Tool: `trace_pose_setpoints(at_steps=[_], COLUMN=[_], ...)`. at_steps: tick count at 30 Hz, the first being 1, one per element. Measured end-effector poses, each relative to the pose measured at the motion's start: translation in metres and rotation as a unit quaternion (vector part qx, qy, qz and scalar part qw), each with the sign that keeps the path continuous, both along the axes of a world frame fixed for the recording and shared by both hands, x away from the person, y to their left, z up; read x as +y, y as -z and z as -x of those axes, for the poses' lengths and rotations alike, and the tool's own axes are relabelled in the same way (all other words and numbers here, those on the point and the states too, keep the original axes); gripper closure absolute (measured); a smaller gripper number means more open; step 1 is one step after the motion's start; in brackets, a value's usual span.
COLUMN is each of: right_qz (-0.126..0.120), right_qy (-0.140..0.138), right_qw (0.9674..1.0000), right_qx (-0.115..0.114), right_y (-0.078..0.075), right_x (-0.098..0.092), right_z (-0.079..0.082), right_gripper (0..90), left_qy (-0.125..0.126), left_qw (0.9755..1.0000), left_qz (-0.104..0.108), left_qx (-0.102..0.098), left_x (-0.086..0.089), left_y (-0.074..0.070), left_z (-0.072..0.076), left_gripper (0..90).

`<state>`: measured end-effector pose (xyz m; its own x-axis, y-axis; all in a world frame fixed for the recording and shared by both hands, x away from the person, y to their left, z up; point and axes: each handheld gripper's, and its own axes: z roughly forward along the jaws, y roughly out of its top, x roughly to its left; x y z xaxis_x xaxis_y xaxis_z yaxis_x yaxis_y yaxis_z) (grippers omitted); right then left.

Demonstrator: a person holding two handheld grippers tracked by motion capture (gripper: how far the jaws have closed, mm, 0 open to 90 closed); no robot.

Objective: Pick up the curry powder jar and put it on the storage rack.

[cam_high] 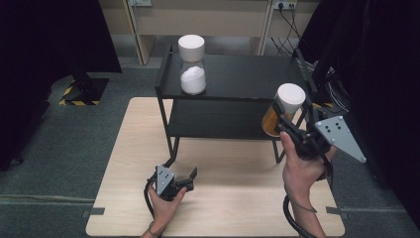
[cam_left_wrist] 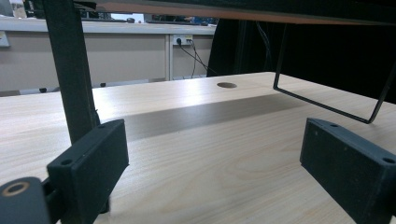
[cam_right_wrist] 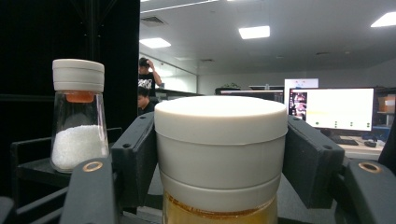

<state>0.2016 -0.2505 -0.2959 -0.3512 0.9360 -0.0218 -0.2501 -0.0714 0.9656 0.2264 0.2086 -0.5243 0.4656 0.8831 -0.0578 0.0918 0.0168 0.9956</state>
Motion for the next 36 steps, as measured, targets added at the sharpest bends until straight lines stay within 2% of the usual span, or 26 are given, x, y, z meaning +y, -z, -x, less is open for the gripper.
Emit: trace_pose_setpoints(at_steps=[9, 24, 36], right_qz=[-0.002, 0.010, 0.019], right_qy=[-0.001, 0.007, 0.018], right_qw=[1.0000, 0.9998, 0.9996], right_qx=[-0.004, -0.016, -0.009], right_y=[-0.013, -0.037, -0.051], right_x=[0.002, 0.005, 0.006], right_z=[-0.003, -0.009, -0.019], right_gripper=[33.9, 33.9, 33.9], left_qy=[0.000, 0.000, 0.000], left_qw=[1.0000, 1.0000, 1.0000], left_qz=[0.001, 0.002, 0.003], left_qx=[0.000, 0.001, 0.002], left_x=[0.000, 0.000, 0.000], left_y=[0.000, 0.000, 0.000], left_z=[0.000, 0.000, -0.001], left_gripper=[6.9, 6.9, 6.9])
